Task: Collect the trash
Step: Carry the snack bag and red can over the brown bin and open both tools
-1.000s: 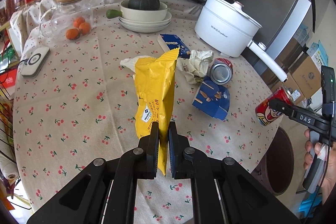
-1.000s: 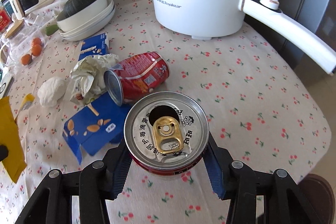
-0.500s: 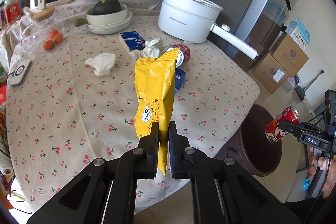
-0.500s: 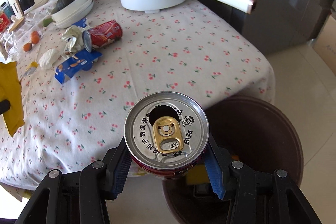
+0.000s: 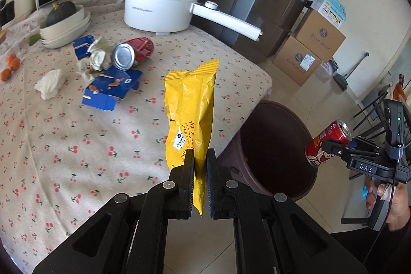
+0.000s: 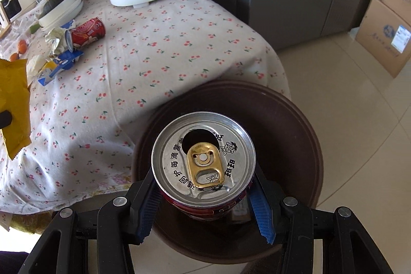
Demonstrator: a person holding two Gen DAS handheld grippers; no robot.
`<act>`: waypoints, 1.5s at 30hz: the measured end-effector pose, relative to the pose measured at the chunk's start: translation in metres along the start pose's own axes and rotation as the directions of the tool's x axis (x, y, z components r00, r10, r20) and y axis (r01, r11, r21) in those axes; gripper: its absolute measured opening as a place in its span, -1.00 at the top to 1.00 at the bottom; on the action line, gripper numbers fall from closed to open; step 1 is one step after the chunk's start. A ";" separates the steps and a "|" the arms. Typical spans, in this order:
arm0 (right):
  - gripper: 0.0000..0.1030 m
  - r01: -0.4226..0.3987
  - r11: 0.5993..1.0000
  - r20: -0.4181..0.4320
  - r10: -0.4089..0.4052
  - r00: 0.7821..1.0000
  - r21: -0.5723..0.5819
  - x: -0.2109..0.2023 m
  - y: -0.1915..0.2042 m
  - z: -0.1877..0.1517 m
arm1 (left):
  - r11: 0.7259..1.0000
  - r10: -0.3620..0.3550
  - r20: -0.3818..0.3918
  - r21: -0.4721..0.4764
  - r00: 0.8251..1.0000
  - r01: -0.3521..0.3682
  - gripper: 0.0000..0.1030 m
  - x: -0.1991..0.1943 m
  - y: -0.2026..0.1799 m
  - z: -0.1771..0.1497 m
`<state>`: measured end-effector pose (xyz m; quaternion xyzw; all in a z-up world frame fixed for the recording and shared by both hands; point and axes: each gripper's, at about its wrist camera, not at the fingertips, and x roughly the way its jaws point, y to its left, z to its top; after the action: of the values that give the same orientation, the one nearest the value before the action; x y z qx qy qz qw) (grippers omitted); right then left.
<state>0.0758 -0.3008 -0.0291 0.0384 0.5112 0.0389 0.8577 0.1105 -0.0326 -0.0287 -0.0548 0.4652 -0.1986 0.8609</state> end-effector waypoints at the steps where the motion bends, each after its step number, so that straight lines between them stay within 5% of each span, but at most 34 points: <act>1: -0.08 0.002 1.000 0.000 -0.002 1.000 0.007 -0.001 -0.005 -0.002 | 1.000 -0.009 -0.006 0.008 1.000 0.010 0.83 0.004 -0.007 0.000; 19: -0.08 0.056 0.994 -0.052 -0.052 0.997 0.089 0.002 -0.071 -0.030 | 0.981 -0.180 -0.151 0.041 0.972 0.188 0.83 0.090 -0.109 -0.004; 27: -0.08 0.057 0.992 -0.056 -0.051 0.997 0.108 0.005 -0.081 -0.030 | 0.989 -0.138 -0.205 0.025 0.969 0.146 0.80 0.108 -0.101 -0.008; 30: -0.08 0.061 0.992 -0.062 -0.055 0.997 0.109 0.007 -0.082 -0.030 | 0.993 -0.111 -0.199 0.024 0.974 0.118 0.56 0.102 -0.093 -0.006; 33: -0.08 0.065 0.991 -0.072 -0.057 0.996 0.114 0.011 -0.080 -0.029 | 0.996 -0.082 -0.186 0.021 0.979 0.087 -0.15 0.092 -0.082 -0.004; 37: -0.09 0.065 0.990 -0.083 -0.054 0.995 0.129 0.018 -0.077 -0.027 | 0.999 -0.031 -0.190 0.012 0.981 0.034 -0.74 0.081 -0.065 -0.001; 41: -0.08 0.071 0.989 -0.091 -0.059 0.994 0.128 0.023 -0.071 -0.025 | 0.999 0.031 -0.170 0.043 0.985 -0.024 -0.98 0.067 -0.051 0.000; 45: -0.09 0.079 0.990 -0.104 -0.067 0.992 0.114 0.031 -0.061 -0.022 | 0.998 0.063 -0.148 0.037 0.987 -0.058 -1.00 0.051 -0.033 -0.002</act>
<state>0.0729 -0.3577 -0.0734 0.0683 0.5557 -0.0209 0.8283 0.1244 -0.0827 -0.0605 -0.0118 0.5263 -0.1836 0.8301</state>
